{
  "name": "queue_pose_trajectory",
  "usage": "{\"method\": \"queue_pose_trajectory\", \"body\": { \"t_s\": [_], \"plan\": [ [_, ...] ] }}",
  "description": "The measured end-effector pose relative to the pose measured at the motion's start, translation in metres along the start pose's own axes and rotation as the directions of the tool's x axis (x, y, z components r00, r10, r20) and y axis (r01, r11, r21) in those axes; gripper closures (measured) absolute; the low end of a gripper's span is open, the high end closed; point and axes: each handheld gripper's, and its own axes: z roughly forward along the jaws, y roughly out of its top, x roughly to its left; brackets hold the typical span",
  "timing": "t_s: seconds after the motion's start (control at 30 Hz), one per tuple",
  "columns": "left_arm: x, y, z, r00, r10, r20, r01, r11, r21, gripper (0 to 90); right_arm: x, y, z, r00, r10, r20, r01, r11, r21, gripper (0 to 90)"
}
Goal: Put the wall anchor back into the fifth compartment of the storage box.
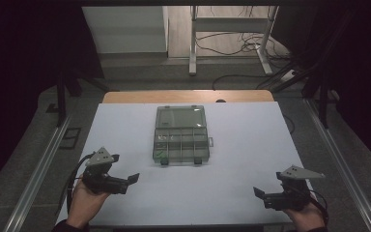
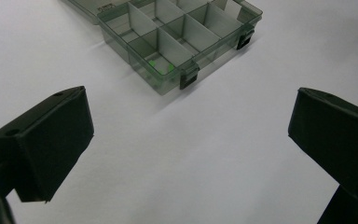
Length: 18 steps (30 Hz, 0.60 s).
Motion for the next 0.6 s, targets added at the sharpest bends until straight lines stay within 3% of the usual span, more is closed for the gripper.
{"method": "queue_pose_trajectory", "body": {
  "t_s": [0.6],
  "plan": [
    [0.002,-0.017,-0.021,0.9989,-0.032,-0.035,0.032,0.9993,-0.018,0.0,0.0,0.0,0.0,1.0,-0.005,0.007,0.005,1.0,-0.003,0.0]
  ]
}}
